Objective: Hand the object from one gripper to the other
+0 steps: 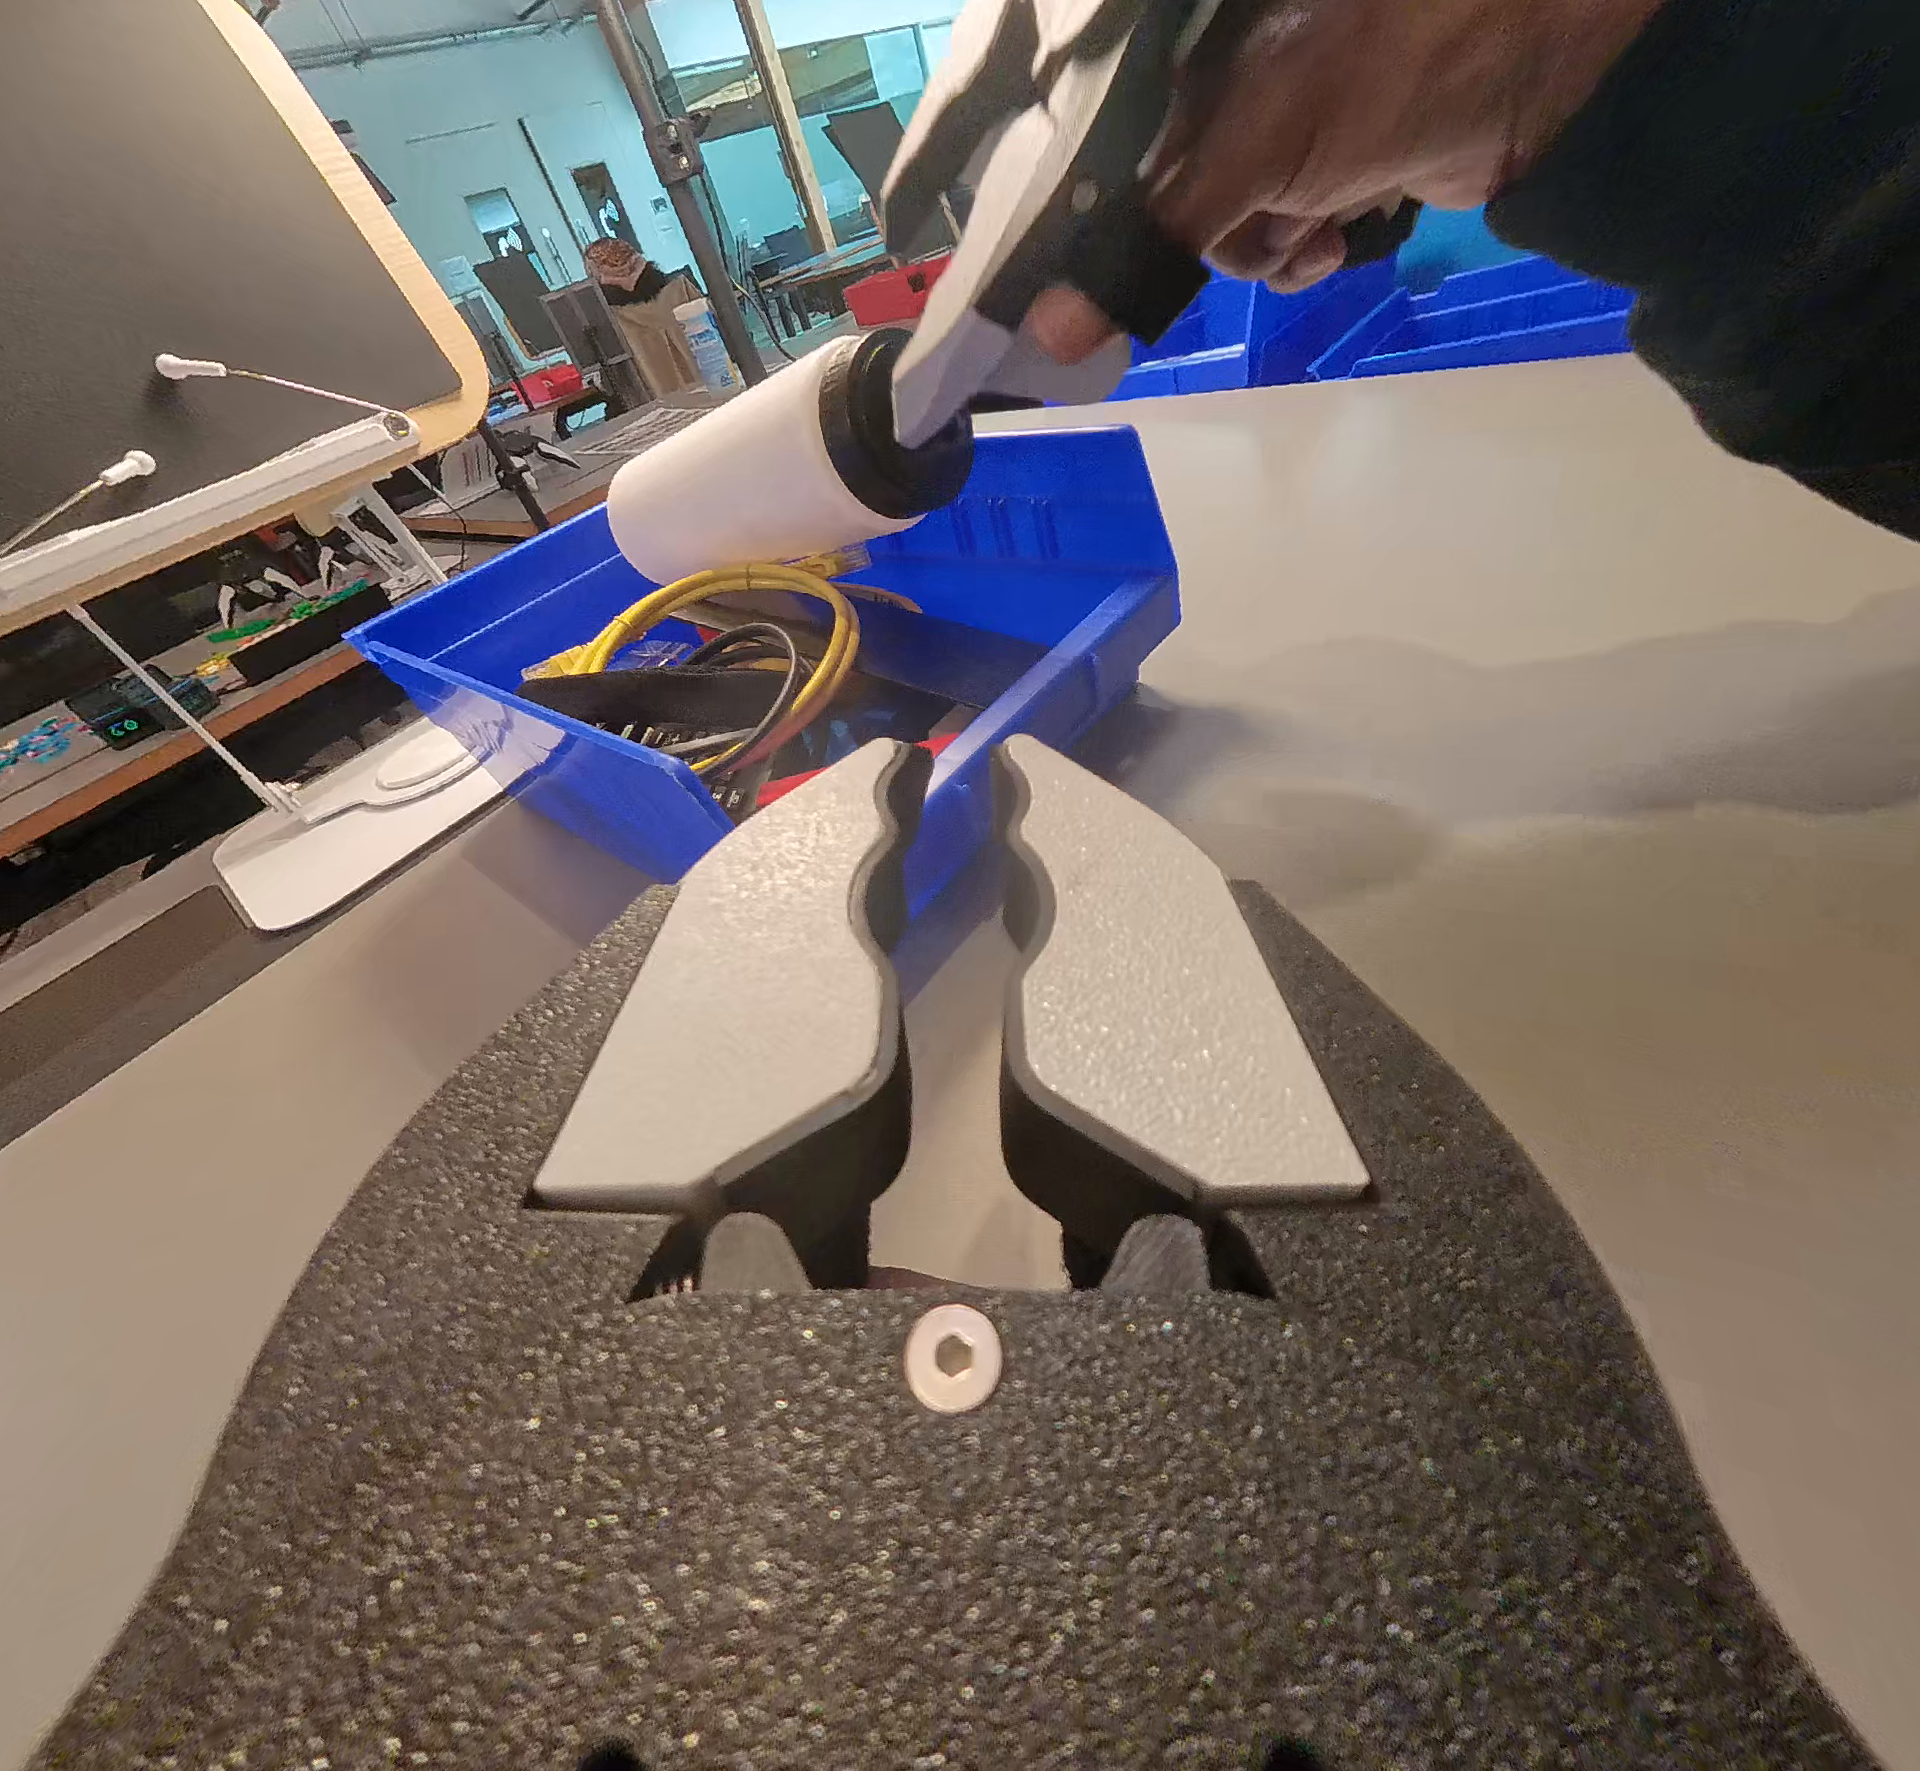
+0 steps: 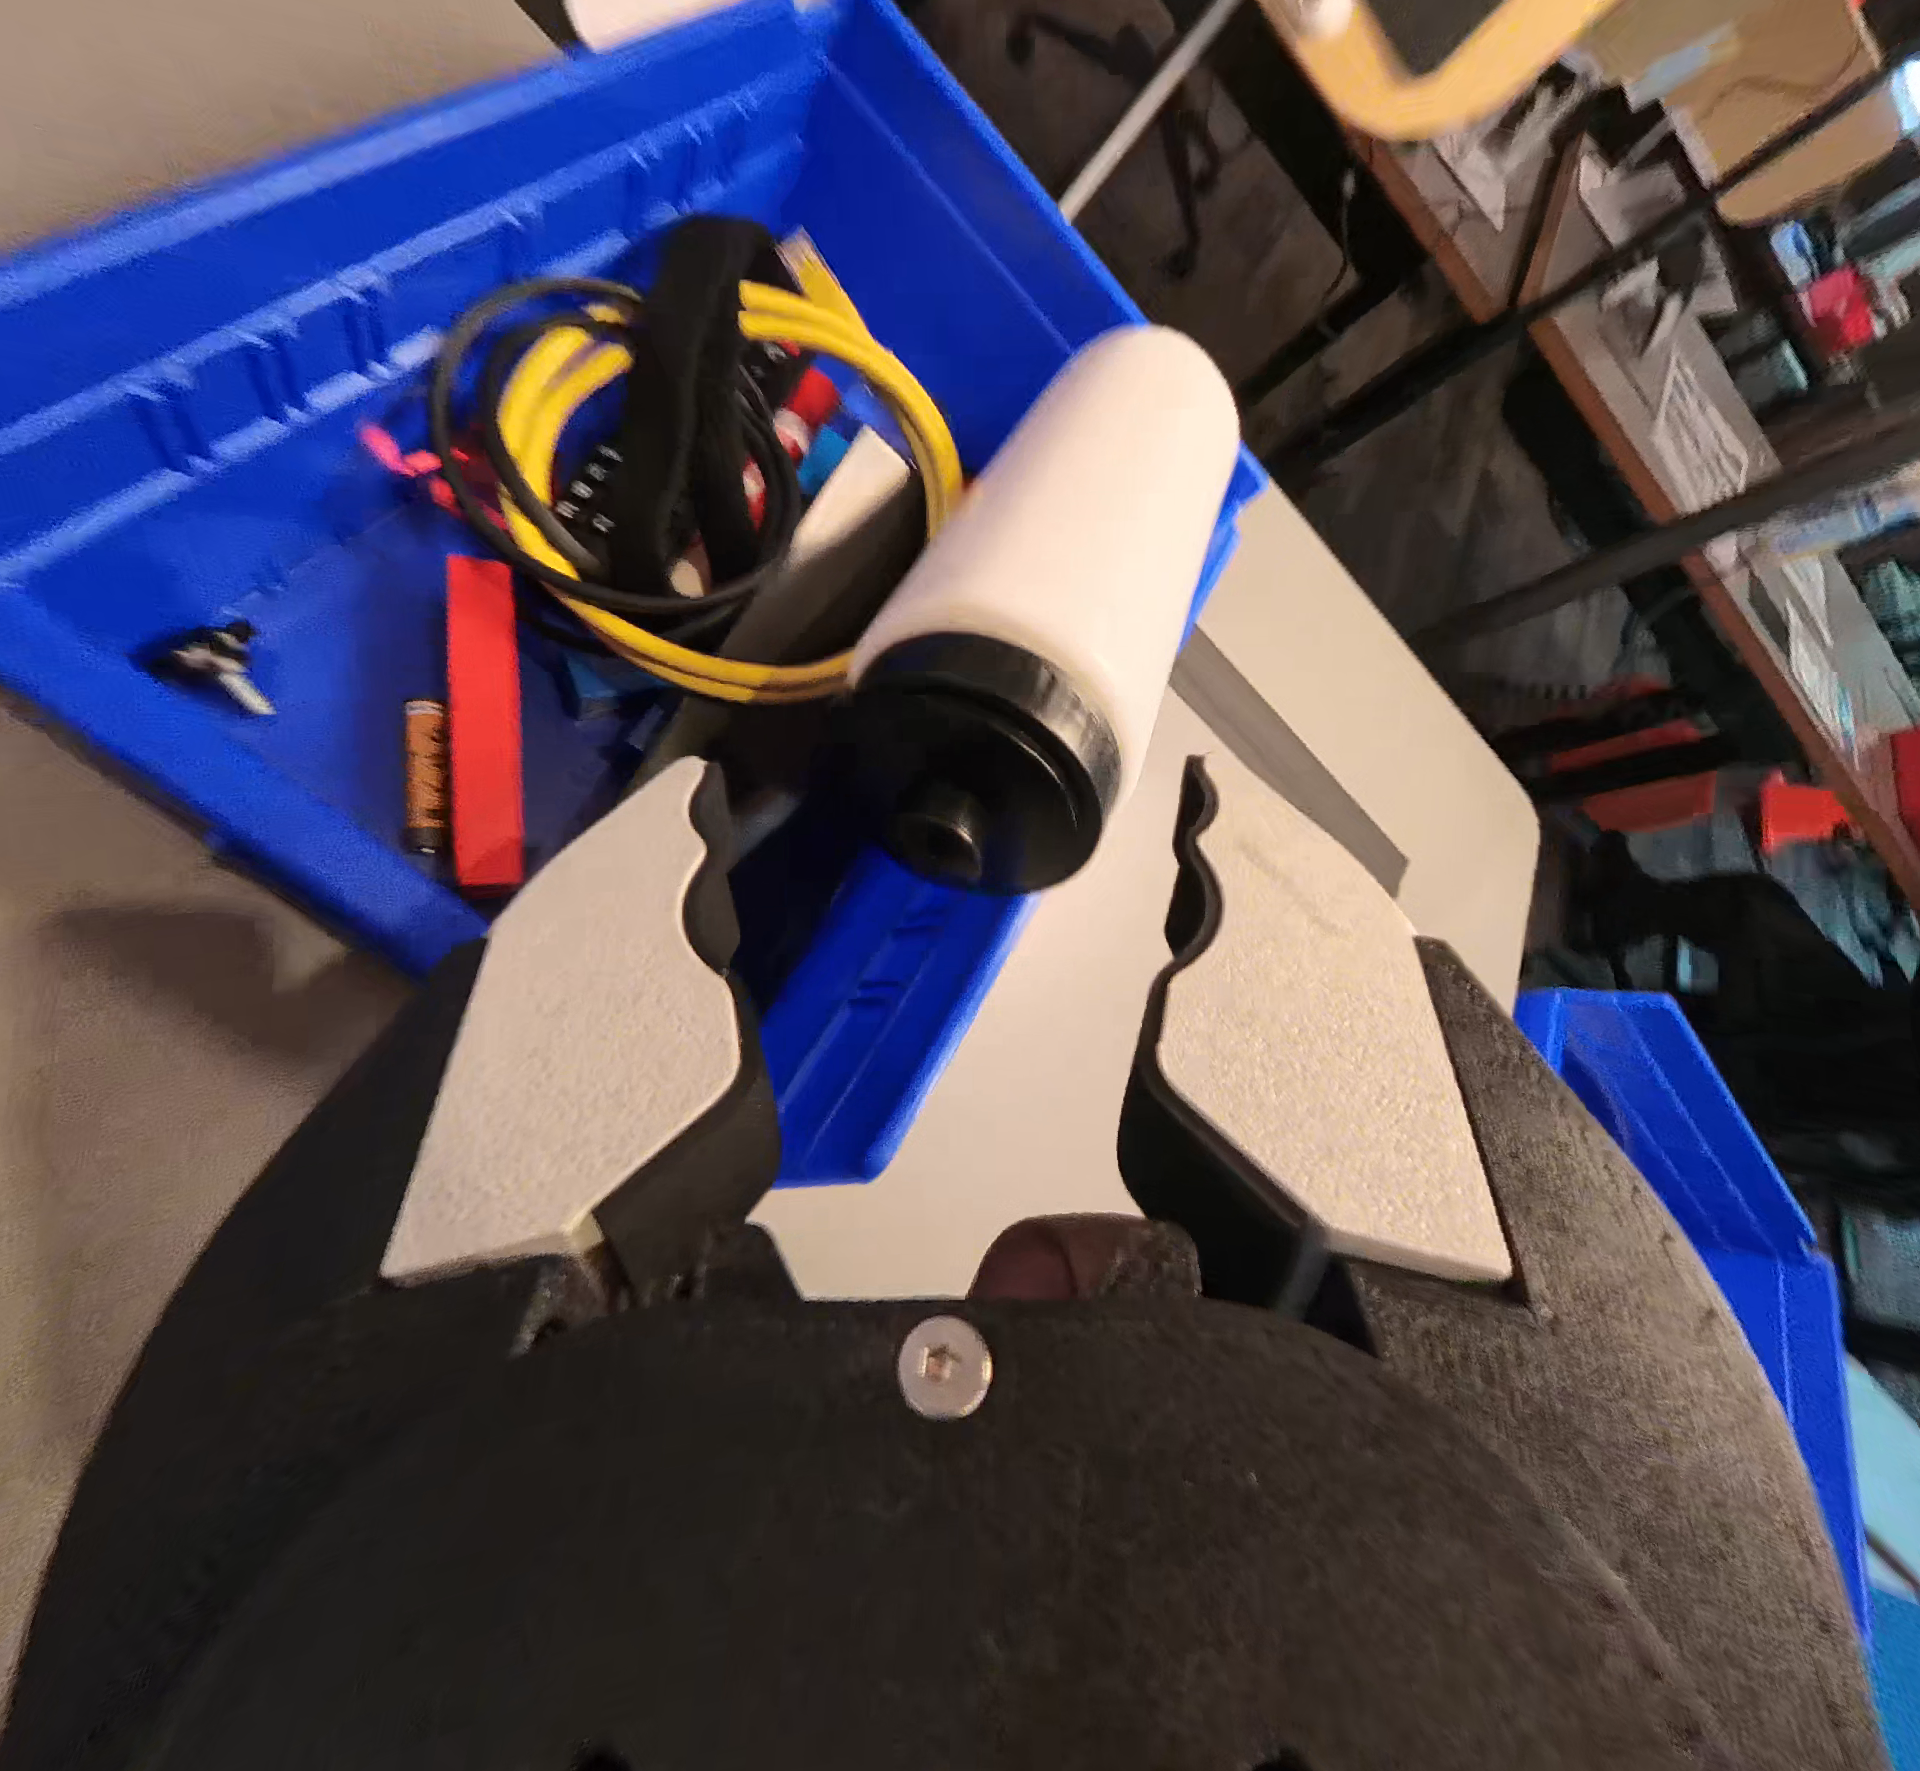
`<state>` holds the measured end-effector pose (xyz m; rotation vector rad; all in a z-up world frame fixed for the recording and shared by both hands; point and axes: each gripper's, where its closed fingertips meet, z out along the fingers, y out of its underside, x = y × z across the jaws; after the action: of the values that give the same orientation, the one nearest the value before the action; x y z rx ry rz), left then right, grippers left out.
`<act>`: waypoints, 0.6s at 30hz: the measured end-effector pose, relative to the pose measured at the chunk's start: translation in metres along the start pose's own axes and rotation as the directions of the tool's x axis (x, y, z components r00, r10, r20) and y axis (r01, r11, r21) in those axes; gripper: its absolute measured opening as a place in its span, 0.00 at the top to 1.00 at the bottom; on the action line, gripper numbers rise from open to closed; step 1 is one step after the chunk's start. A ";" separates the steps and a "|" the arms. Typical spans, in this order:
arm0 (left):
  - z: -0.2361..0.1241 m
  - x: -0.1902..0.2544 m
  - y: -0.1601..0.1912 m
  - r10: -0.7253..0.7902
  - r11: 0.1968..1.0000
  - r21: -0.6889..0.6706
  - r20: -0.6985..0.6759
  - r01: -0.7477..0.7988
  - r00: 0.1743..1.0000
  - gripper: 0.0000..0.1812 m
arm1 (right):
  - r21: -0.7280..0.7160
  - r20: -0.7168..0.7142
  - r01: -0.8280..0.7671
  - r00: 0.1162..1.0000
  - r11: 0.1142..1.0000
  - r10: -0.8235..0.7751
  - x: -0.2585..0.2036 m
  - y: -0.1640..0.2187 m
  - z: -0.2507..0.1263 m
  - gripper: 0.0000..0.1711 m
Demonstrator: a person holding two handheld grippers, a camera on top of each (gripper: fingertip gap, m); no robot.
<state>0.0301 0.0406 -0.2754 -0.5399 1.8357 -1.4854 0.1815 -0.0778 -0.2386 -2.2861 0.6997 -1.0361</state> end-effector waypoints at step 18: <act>-0.002 -0.004 0.001 -0.014 1.000 0.000 0.005 0.014 1.000 0.92 | -0.036 0.467 0.309 0.846 0.950 -0.257 -0.139 -0.032 0.097 0.81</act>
<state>0.0313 0.0445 -0.2748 -0.5572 1.8316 -1.4919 0.1859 0.0593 -0.3441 -2.6513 0.2288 -0.5380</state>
